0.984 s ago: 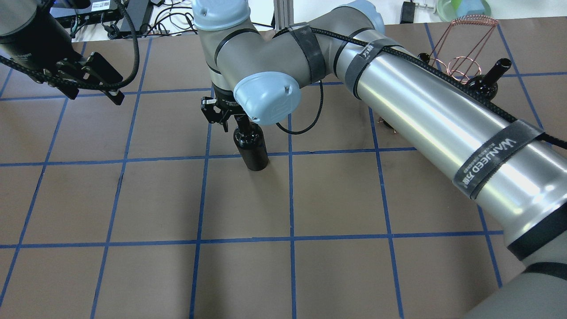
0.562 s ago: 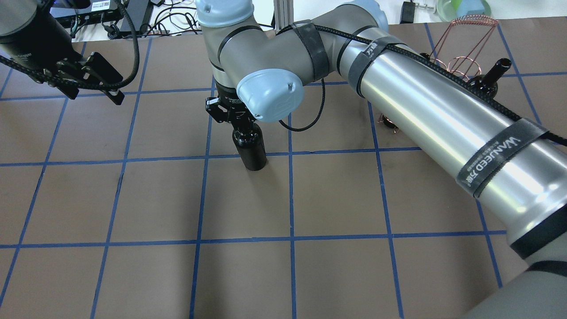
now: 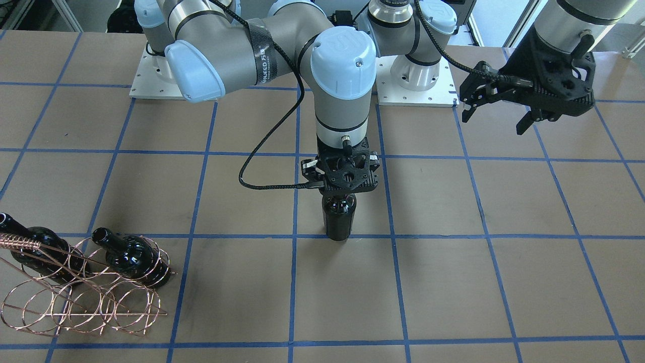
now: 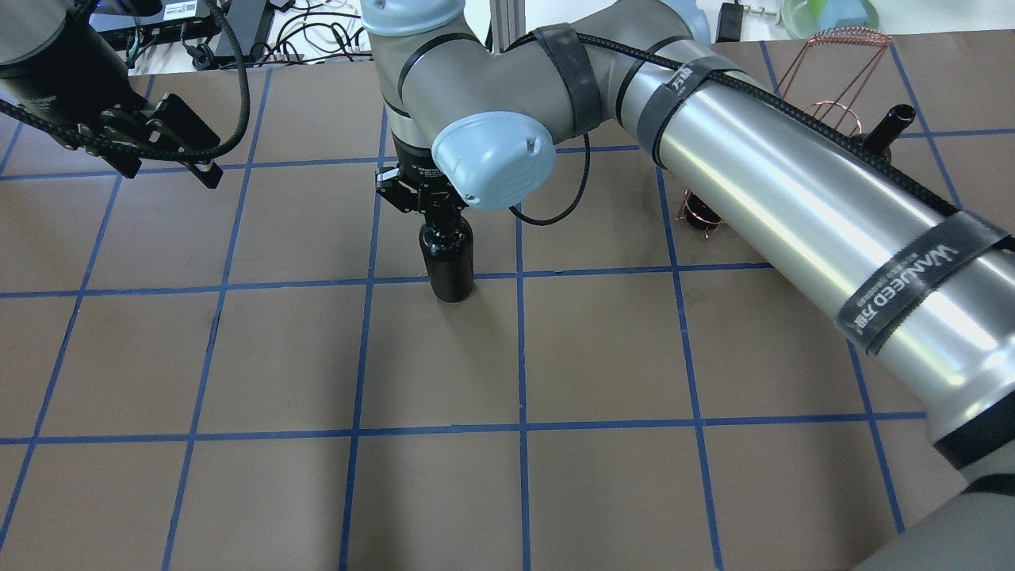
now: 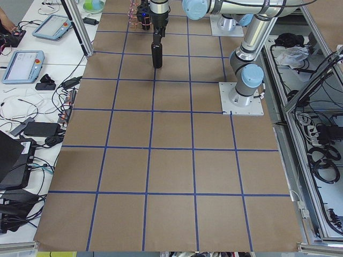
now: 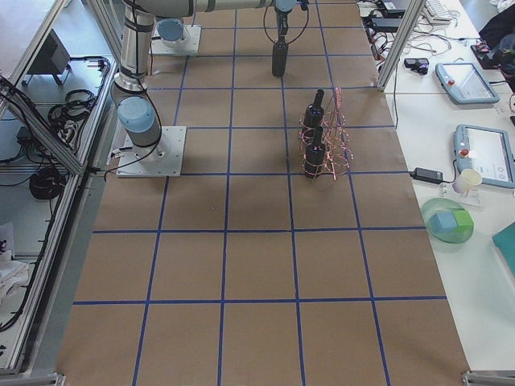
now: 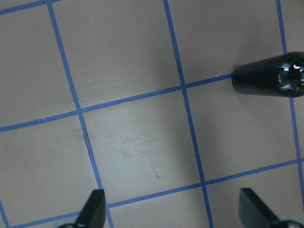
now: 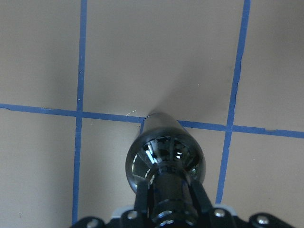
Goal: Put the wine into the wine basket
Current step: 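Carry the bottle with the right gripper to the copper wine rack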
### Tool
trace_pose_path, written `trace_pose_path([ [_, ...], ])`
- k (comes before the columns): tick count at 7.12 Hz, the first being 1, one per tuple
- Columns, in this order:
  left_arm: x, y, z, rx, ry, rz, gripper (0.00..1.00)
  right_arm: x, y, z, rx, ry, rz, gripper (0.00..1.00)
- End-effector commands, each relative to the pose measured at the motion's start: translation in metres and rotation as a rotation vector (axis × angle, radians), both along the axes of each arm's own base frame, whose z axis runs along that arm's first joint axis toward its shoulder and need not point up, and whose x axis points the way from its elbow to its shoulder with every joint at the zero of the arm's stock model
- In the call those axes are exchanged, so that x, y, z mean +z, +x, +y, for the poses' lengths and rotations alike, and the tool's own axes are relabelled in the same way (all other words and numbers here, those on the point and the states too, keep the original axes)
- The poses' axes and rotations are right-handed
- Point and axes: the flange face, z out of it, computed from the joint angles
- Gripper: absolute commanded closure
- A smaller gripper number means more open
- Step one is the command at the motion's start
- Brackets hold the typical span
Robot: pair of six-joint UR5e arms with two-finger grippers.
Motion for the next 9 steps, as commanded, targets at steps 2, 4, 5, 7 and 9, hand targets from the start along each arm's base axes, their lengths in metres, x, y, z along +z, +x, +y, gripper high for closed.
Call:
trace_pose_path([
  [2,0.0,0.0,0.0,-0.001,0.0,0.0,0.0,0.007,-0.02,-0.006,0.067,-0.002,0.059,1.0],
  [4,0.0,0.0,0.0,0.0,0.0,0.001,0.0,0.056,-0.093,-0.017,0.107,0.006,0.066,1.0],
  [5,0.0,0.0,0.0,0.0,0.002,0.0,0.0,0.073,-0.124,-0.022,0.109,-0.001,0.068,1.0],
  [7,0.0,0.0,0.0,0.002,0.001,0.002,0.0,0.107,-0.2,-0.034,0.118,-0.028,0.092,1.0],
  [9,0.001,-0.001,0.001,0.003,0.0,0.001,0.0,0.14,-0.272,-0.022,0.091,-0.004,0.118,1.0],
])
